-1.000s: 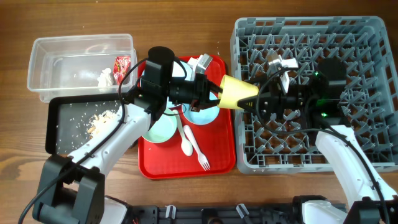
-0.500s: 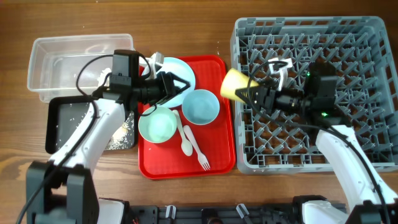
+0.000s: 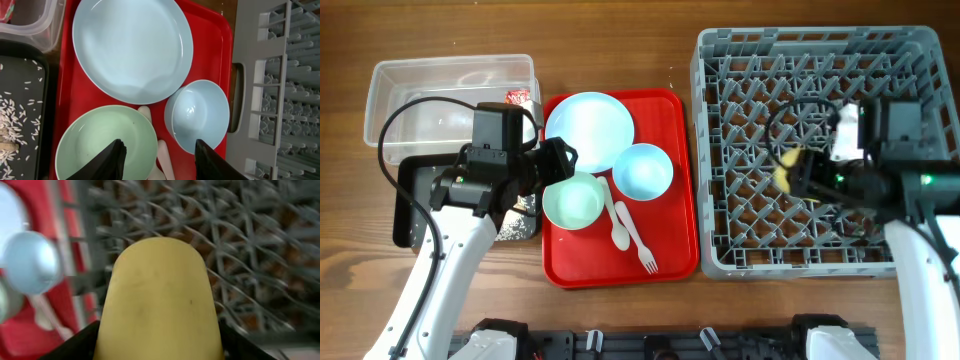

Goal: Sort waste into correct bins and load items into the dishwasher rack
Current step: 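Lower the yellow cup into the dish rack with the right gripper, then grasp the light blue bowl with the right gripper, then place the light blue bowl at the back of the rack, then grasp the green bowl and place it in the rack beside the blue bowl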

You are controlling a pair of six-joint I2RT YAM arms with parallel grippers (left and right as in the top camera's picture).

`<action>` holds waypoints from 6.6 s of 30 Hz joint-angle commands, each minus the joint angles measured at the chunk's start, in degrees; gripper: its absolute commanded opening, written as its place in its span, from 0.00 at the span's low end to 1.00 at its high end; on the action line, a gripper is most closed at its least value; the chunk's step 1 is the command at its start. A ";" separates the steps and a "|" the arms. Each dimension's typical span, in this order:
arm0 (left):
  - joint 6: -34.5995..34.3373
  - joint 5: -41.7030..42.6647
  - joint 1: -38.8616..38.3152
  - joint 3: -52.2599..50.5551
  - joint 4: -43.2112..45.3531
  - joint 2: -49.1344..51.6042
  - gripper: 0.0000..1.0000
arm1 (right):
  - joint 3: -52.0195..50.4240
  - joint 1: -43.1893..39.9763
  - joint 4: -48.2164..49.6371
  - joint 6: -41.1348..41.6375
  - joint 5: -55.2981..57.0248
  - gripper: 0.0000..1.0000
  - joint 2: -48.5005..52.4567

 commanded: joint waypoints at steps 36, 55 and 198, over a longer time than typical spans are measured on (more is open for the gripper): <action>1.27 -1.16 0.42 0.17 -0.46 -0.72 0.48 | -4.74 -4.57 1.73 -2.91 0.87 0.38 21.73; 1.31 -1.18 0.42 0.17 -0.87 -0.72 0.51 | -1.70 -4.57 -9.07 -3.02 -2.32 0.04 21.44; -11.37 -17.84 27.41 0.15 -19.28 -0.52 1.00 | 13.40 11.91 53.59 -26.53 73.90 0.04 44.59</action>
